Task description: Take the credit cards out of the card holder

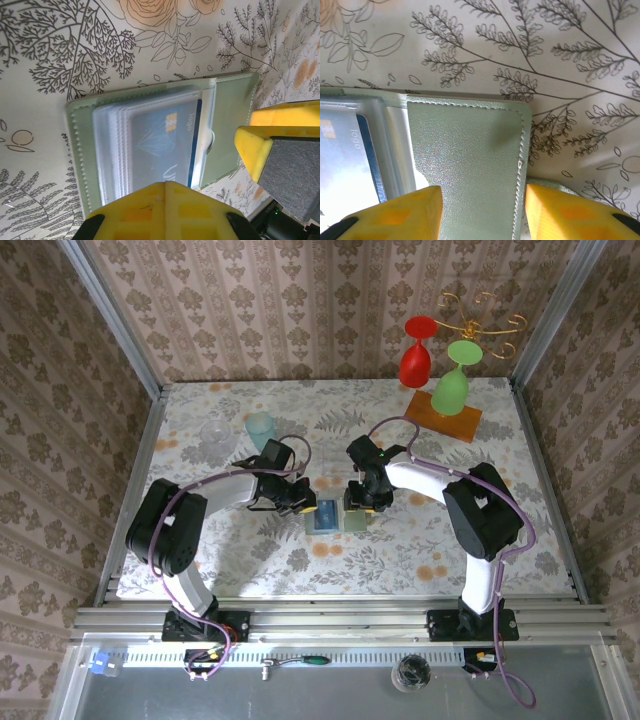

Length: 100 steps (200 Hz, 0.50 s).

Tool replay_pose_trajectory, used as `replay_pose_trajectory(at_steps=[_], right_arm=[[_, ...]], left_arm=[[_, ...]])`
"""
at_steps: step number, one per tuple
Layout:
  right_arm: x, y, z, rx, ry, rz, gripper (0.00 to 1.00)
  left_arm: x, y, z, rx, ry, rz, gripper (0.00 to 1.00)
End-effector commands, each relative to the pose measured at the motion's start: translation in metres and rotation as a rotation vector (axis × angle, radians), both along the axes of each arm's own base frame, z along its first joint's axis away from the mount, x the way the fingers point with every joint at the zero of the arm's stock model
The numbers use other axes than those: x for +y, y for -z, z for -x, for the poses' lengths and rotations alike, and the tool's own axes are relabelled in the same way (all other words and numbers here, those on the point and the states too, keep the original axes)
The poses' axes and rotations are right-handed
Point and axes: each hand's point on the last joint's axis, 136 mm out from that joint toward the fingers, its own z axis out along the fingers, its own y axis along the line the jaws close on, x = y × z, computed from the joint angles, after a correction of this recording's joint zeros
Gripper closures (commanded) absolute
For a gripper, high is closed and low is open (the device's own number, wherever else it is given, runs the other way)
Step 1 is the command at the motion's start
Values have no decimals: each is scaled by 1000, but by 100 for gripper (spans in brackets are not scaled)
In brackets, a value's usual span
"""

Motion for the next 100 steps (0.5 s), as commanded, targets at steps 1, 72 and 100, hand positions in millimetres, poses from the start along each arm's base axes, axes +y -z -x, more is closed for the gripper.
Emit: replay_pose_trajectory(at_steps=[1,72,100], right_arm=[[6,7,5,27,-22,-18,55],[1,-9,1,-16,-12,-4,58],[8,-23,-2,-41,-13,-44,57]], left_arm=[[2,1,2,-10,16,-21,95],[5,7,4,-3,14,-35,96],[7,10,6,2,17,-49,96]])
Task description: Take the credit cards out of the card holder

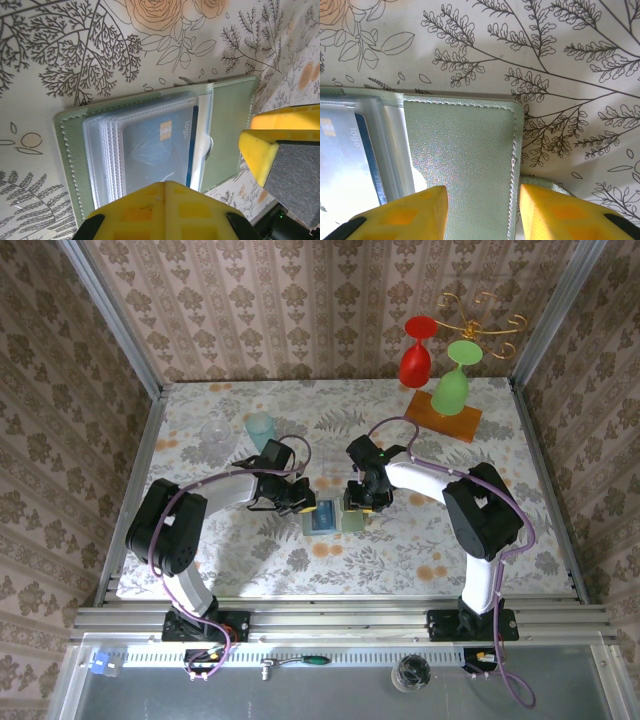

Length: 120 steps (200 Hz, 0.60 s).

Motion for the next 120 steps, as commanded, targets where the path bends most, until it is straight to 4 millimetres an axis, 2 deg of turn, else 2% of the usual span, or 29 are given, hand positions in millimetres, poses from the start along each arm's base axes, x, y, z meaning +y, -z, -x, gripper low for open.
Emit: replay_pose_trajectory(at_steps=[1,52,89,120], right_arm=[[5,-22,-4,-47,-9,-29,57],[38,-37,-7,-59,-15,-217,60],[64,-32,-4,-20,-20,-366,60],[70,-22,-1,8,-10,-400,63]], left_arm=[[4,9,7,11,19,-34,97],[4,16,12,23,24,-33,98],[5,26,17,48,31,-53,99],[12,34,22,71,32,-97,99]])
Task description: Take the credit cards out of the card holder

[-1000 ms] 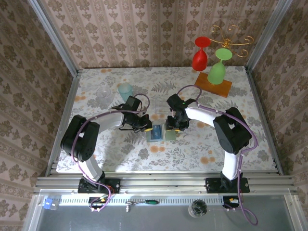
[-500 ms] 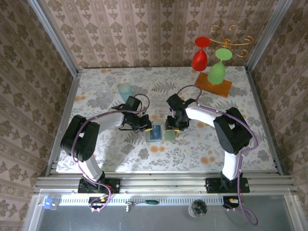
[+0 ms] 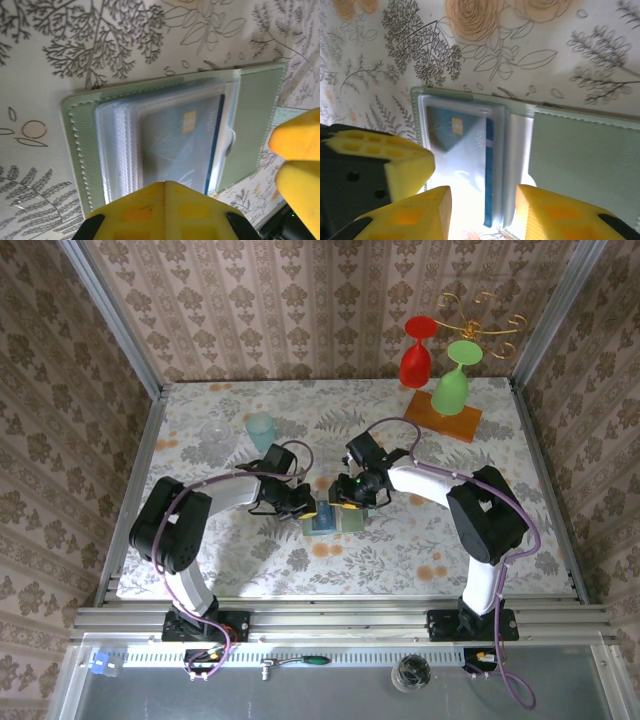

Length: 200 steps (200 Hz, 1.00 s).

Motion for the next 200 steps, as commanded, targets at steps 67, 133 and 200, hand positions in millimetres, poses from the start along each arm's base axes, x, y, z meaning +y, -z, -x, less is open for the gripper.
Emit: replay_pose_trajectory(at_steps=[67,133,200], right_arm=[[21,22,12,88,-20,-112,71],[20,34,16,114,-22,-94,79],[3,38,17,84,-22,13,74]], left_arm=[[14,20,15,43,21,-83,99],[14,18,15,38,17,-79,99],[15,17,15,36,16,-79,99]])
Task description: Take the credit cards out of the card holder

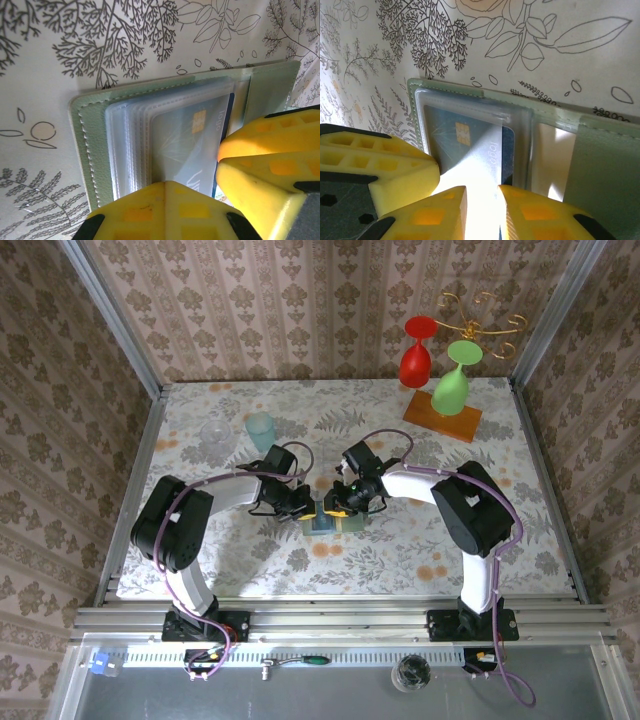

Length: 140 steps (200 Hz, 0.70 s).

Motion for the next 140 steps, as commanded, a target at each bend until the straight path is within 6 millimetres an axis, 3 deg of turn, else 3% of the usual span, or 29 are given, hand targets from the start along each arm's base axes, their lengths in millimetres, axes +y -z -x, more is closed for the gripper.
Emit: replay_pose_trajectory(at_steps=[1,88,140], right_arm=[[-16,11,10,15,-4,101,74],[-19,-4,6,-39,-13,110,73],[-16,-14,5,-70,-16,78,73]], left_arm=[[13,13,14,38,7,-68,99],[8,1,9,9,-2,-37,99],[-1,-20,0,-36,-11,18,97]])
